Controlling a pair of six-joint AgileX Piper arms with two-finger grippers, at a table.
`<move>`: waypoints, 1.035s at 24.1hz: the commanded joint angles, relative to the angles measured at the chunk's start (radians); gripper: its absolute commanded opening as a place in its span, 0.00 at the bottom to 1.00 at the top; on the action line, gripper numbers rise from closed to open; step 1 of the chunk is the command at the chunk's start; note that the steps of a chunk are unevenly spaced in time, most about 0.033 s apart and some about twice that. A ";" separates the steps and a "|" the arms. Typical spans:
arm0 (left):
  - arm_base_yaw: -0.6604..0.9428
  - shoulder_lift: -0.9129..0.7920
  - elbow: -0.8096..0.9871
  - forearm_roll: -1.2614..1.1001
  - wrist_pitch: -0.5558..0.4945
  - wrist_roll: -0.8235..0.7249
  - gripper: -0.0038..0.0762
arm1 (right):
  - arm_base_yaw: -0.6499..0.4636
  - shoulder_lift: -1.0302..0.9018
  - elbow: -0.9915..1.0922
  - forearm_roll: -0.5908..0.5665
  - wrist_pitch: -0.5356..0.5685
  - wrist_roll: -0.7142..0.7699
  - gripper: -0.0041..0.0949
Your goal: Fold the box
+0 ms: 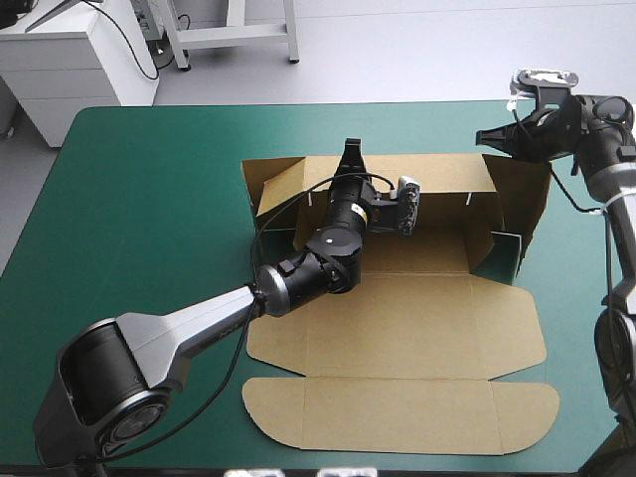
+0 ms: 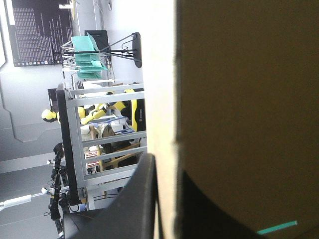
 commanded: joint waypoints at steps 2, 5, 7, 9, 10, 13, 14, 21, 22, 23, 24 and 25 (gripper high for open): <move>-0.008 -0.013 0.001 -0.112 0.052 -0.015 0.04 | -0.018 -0.038 -0.041 -0.001 0.055 0.004 0.02; -0.008 -0.013 0.001 -0.112 0.052 -0.015 0.04 | -0.020 -0.045 -0.039 -0.001 0.100 -0.013 0.02; -0.008 -0.013 0.001 -0.112 0.052 -0.015 0.04 | -0.020 -0.051 -0.034 0.011 0.138 -0.043 0.02; -0.008 -0.013 0.001 -0.113 0.052 -0.015 0.04 | -0.020 -0.051 -0.035 0.065 0.223 -0.104 0.02; -0.008 -0.013 0.001 -0.113 0.052 -0.015 0.04 | -0.020 -0.054 -0.035 0.081 0.226 -0.116 0.02; -0.008 -0.013 0.001 -0.113 0.052 -0.015 0.04 | -0.020 -0.083 -0.035 0.205 0.239 -0.176 0.02; -0.008 -0.013 0.001 -0.113 0.050 -0.015 0.04 | -0.020 -0.092 -0.035 0.221 0.248 -0.181 0.02; -0.008 -0.013 0.001 -0.115 0.053 -0.015 0.04 | -0.020 -0.174 0.106 0.221 0.192 -0.214 0.02; -0.008 -0.013 0.001 -0.115 0.053 -0.015 0.04 | -0.020 -0.193 0.159 0.232 0.140 -0.232 0.02; -0.008 -0.013 0.001 -0.115 0.053 -0.015 0.04 | -0.020 -0.213 0.194 0.248 0.104 -0.248 0.02; -0.008 -0.013 0.001 -0.115 0.053 -0.015 0.04 | -0.020 -0.230 0.234 0.276 0.063 -0.261 0.02; -0.008 -0.013 0.001 -0.115 0.053 -0.015 0.04 | -0.020 -0.250 0.273 0.305 0.026 -0.275 0.02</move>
